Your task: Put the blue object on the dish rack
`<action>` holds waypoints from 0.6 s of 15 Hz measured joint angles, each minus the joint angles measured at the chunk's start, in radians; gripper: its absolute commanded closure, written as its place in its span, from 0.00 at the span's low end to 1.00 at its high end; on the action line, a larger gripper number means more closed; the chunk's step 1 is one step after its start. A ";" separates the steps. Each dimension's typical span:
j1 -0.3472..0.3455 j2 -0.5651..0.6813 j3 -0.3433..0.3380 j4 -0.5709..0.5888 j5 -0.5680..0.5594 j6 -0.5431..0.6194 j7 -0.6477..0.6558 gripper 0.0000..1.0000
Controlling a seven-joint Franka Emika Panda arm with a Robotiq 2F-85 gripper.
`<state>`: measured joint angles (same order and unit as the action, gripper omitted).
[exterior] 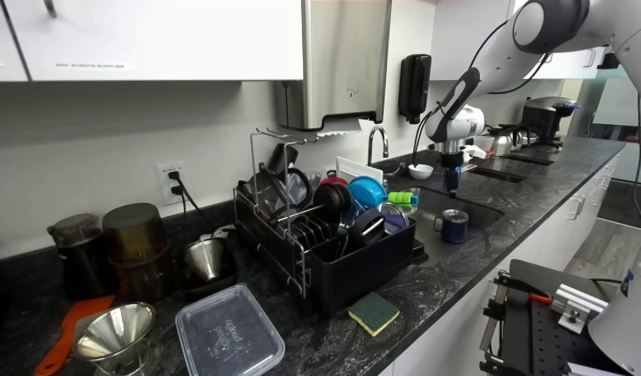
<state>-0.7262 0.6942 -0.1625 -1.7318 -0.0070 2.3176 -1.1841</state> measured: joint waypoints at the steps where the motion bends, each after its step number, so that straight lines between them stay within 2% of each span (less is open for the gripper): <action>1: 0.000 0.000 0.000 0.000 0.000 0.000 0.000 0.00; 9: 0.000 0.029 0.008 0.007 0.000 0.001 0.000 0.00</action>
<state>-0.7263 0.7228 -0.1550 -1.7249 -0.0071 2.3187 -1.1841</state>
